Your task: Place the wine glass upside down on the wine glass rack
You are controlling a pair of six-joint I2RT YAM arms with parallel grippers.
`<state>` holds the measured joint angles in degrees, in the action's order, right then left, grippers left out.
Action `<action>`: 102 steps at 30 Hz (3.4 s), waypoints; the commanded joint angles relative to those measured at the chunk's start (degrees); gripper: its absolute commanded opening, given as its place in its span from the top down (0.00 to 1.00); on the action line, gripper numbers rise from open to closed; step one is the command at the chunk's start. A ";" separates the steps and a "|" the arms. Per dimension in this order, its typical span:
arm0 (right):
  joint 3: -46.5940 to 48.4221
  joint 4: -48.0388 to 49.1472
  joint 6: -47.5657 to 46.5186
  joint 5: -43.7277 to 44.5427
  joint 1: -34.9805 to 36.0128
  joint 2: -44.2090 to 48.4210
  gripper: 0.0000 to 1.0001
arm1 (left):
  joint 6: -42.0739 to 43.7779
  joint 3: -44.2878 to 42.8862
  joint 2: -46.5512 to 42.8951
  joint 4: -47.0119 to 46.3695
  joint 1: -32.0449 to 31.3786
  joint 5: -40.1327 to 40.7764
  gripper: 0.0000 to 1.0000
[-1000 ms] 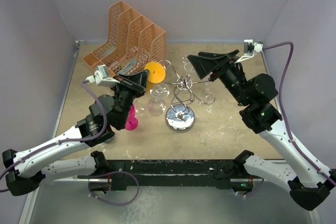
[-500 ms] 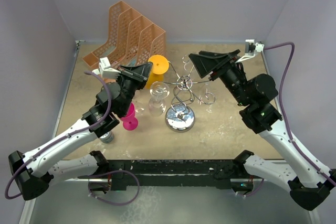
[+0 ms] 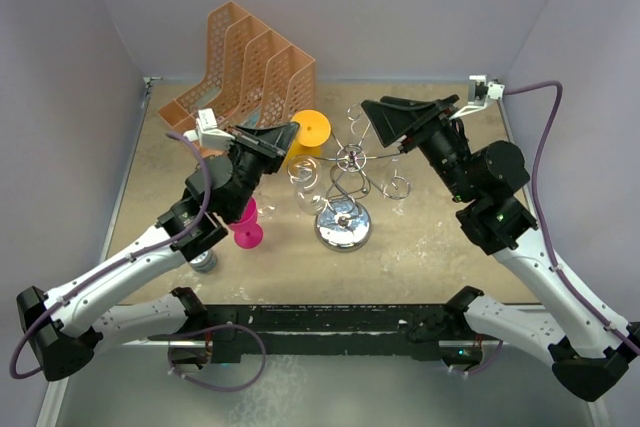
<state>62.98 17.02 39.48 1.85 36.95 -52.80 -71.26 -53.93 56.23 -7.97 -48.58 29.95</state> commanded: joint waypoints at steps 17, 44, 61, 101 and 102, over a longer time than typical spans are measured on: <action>-1.08 2.48 0.24 1.36 -0.06 1.99 0.30 | 1.10 -5.99 5.64 -4.97 3.00 -7.44 1.00; -1.90 1.80 0.86 0.88 -0.06 3.36 0.31 | 3.39 -5.03 5.71 -4.42 9.04 -7.51 1.00; -2.73 1.79 1.47 0.61 -0.06 4.17 0.31 | 3.62 -2.82 1.25 2.25 9.12 -9.10 1.00; -3.47 0.48 1.00 3.56 -0.11 6.53 0.31 | 28.20 -16.46 -5.75 49.60 9.16 -3.97 0.50; -3.43 0.26 0.99 3.60 -0.05 6.43 0.31 | 28.62 -16.41 -5.61 51.93 9.14 -4.46 0.50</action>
<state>59.42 16.03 40.56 3.31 36.95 -47.22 -49.30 -68.27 50.74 31.51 -39.75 25.98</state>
